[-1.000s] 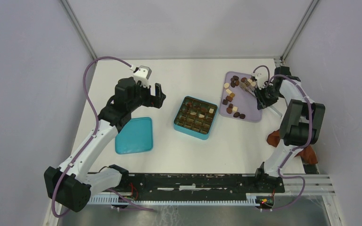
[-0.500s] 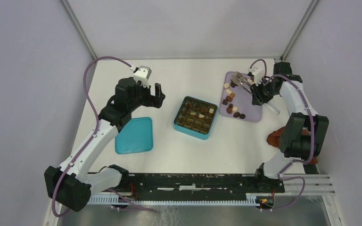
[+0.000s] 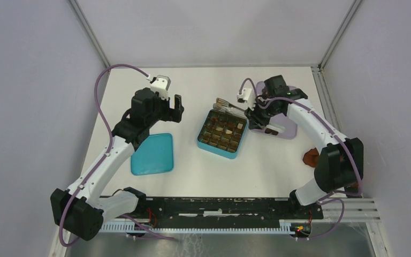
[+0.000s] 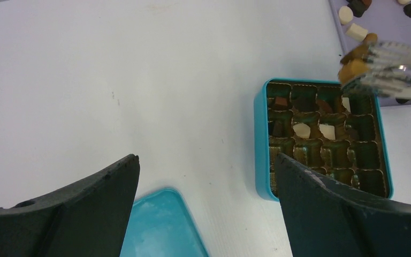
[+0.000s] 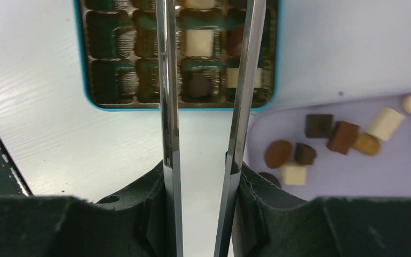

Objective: Pack the chocolate
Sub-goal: Place the fake chocolate in the packing box.

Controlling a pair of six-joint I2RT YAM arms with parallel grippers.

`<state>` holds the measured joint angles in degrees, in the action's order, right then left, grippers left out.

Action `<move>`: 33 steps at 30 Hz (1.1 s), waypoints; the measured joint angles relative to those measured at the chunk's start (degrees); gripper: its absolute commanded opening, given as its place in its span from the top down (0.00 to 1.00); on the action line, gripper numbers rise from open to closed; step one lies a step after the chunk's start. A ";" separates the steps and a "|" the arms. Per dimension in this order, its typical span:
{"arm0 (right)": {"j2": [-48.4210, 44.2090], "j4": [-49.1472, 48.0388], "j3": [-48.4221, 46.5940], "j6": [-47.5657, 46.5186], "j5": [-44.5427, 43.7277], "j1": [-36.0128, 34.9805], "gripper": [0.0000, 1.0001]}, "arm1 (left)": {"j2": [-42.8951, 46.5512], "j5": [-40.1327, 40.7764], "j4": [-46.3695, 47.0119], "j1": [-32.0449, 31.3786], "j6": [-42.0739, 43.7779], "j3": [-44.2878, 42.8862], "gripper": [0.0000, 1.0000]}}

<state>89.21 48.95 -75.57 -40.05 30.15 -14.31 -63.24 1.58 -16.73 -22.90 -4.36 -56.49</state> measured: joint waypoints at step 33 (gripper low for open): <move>7.85 -2.34 4.52 2.78 -13.53 -16.35 0.78 | -0.26 2.80 -0.79 0.00 0.66 0.33 0.01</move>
<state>97.06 46.61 -71.05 -37.28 16.62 -30.65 -63.51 4.38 -17.52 -22.90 -3.70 -56.16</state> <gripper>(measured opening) 0.411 0.994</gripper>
